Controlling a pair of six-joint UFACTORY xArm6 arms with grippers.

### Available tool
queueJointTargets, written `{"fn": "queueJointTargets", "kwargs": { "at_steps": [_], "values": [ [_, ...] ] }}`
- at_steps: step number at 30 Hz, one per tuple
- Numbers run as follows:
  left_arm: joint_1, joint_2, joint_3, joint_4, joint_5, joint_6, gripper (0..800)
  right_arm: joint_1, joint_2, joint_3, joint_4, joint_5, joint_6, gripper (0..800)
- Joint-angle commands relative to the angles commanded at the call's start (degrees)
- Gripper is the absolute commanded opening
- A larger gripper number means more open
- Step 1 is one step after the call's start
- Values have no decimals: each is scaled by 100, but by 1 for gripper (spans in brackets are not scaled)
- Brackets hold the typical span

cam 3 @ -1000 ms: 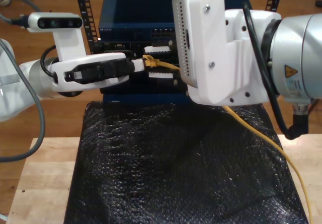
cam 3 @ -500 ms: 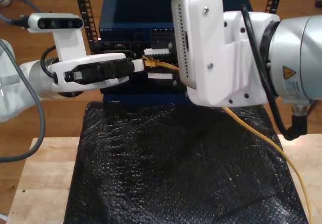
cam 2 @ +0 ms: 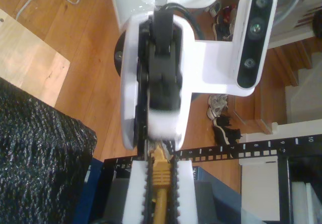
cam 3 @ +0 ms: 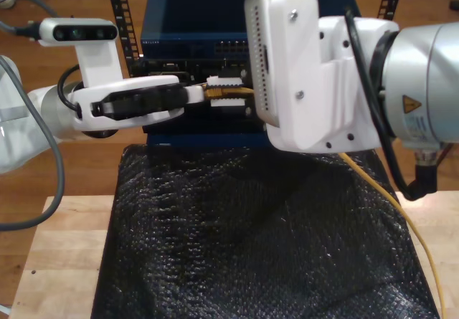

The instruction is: Grab the cable and plug it in

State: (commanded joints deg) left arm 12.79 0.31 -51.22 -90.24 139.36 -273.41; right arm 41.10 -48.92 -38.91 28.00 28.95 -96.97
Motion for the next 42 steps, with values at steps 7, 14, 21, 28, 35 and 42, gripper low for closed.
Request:
{"fn": "queueJointTargets", "kwargs": {
  "at_steps": [7, 14, 21, 28, 35, 42],
  "values": [
    [9, -9, 0, 0, -9, 0, 634, 0, 0, -9, 0, 0, 26, 1],
    [229, -53, -141, 9, -448, 9, 800, -44, 70, -149, -26, 9, 545, 0],
    [985, -79, -202, 35, -1354, 18, 800, -123, 448, -431, -26, 62, 695, 0],
    [1855, -185, -703, 536, -1644, 18, 800, -985, 914, -782, -44, 554, 1433, 0],
    [2303, -378, -1336, 2312, -2075, 132, 800, -2198, 1125, -1029, -44, 1415, 1697, 0],
    [2409, -800, -1538, 3895, -2101, 563, 800, -2769, 1644, -1257, -88, 2312, 1758, 0]
  ]
}}
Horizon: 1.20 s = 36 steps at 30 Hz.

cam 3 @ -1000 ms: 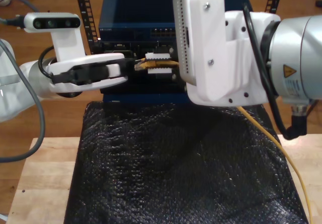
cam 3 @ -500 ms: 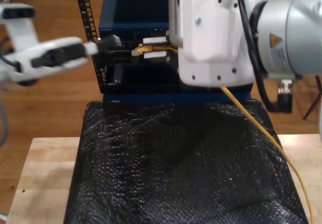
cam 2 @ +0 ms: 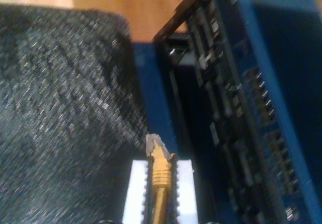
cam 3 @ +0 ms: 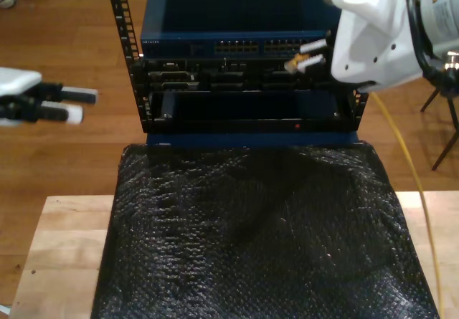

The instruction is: Grab the cable and plug it in

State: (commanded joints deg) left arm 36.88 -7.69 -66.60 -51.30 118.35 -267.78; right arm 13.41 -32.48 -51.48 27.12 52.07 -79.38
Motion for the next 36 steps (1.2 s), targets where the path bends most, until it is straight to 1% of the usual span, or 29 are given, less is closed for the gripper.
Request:
{"fn": "queueJointTargets", "kwargs": {
  "at_steps": [3, 6, 8, 10, 12, 15, 16, 19, 23, 25, 29, 32, 34, 36],
  "values": [
    [26, -158, 18, 686, -114, 308, 800, -299, 167, -18, 0, 325, 0, 0],
    [44, -193, 53, 1152, -114, 879, 800, -440, 369, -26, -105, 440, 0, 0],
    [149, -202, 62, 1310, -114, 1310, 800, -448, 457, -18, -325, 440, 9, 0],
    [440, -202, 114, 1459, -123, 1618, 800, -448, 501, 9, -554, 448, 79, 0],
    [677, -202, 273, 1705, -141, 1820, 800, -448, 580, 35, -756, 448, 220, 0],
    [765, -220, 519, 2207, -132, 2207, 800, -448, 747, 44, -1134, 457, 387, 0],
    [774, -264, 615, 2382, -132, 2365, 800, -448, 800, 53, -1248, 457, 448, 0],
    [782, -677, 1011, 2971, -141, 2892, 800, -448, 967, 141, -1530, 475, 580, 0],
    [782, -1125, 1503, 3780, -220, 3640, 800, -440, 1011, 352, -1705, 466, 651, 0],
    [844, -1248, 1600, 4079, -316, 4114, 800, -440, 1020, 404, -1714, 466, 651, 0],
    [1582, -1266, 1890, 4642, -404, 5002, 800, -440, 1020, 440, -1741, 466, 651, 0],
    [2013, -1275, 2207, 4791, -484, 5855, 800, -440, 1020, 519, -1785, 466, 651, 0],
    [2312, -1292, 2382, 4844, -695, 6277, 800, -448, 1020, 536, -1785, 466, 651, 0],
    [2646, -1301, 2585, 5011, -1037, 6523, 800, -448, 1020, 554, -1785, 466, 651, 0]
  ]
}}
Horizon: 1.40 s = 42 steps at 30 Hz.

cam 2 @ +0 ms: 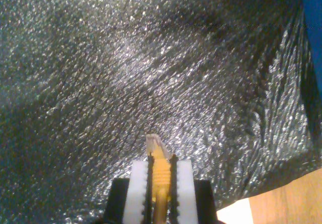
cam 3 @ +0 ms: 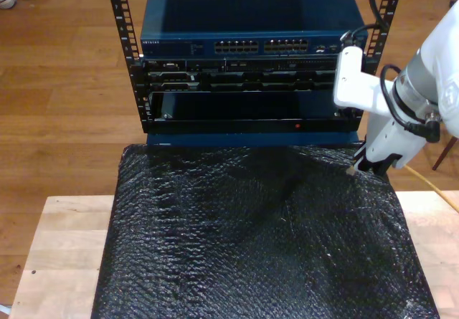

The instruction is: Grab the cable and plug it in

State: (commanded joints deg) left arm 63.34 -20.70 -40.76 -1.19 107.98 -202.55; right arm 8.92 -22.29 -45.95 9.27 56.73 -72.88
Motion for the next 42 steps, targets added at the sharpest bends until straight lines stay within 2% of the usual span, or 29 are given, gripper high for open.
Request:
{"fn": "queueJointTargets", "kwargs": {
  "at_steps": [5, 11, 19, 28, 32, 36, 38, 42],
  "values": [
    [545, -70, 712, 475, -668, 343, 800, 0, -9, 18, 0, 0, 0, 0],
    [695, -360, 1213, 475, -1029, 967, 800, 9, -26, 132, -9, -9, 0, 0],
    [888, -527, 2075, 492, -2022, 1108, 800, 18, -18, 264, -18, -35, 9, 0],
    [897, -703, 2277, 492, -2356, 1547, 800, 18, -9, 264, -18, -246, 0, 0],
    [958, -1037, 2725, 492, -3059, 1670, 800, 18, -9, 281, 0, -598, -9, 0],
    [1064, -1055, 3279, 527, -3982, 1679, 800, 44, -9, 316, 0, -958, -26, 0],
    [1064, -1055, 3349, 527, -4176, 1679, 800, 88, -9, 352, 0, -1196, -35, 0],
    [1090, -1011, 3385, 527, -4237, 1679, 800, 211, -26, 431, -141, -1758, -53, 0]
  ]
}}
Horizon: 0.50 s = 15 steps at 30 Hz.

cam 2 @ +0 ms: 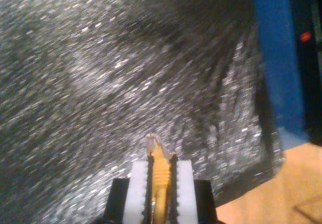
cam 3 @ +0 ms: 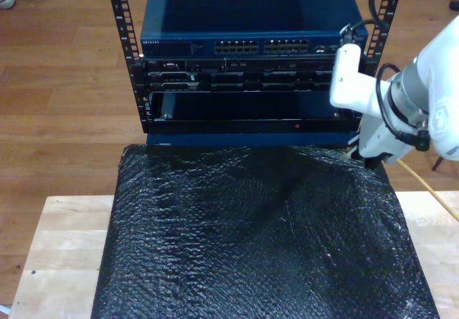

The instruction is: Grab the cable and plug it in

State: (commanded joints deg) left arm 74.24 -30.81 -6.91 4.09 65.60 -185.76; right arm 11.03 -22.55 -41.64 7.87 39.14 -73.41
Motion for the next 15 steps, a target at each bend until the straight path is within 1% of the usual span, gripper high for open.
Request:
{"fn": "queueJointTargets", "kwargs": {
  "at_steps": [3, 11, 15],
  "values": [
    [18, 62, 0, -9, 18, 0, 800, 114, 0, -9, -202, -422, 35, 0],
    [53, 79, 0, -9, 18, 0, 800, 369, 114, 26, -229, -1477, 53, 0],
    [53, 79, 0, -9, 18, 0, 800, 510, 176, 273, -255, -2119, 35, 0]
  ]
}}
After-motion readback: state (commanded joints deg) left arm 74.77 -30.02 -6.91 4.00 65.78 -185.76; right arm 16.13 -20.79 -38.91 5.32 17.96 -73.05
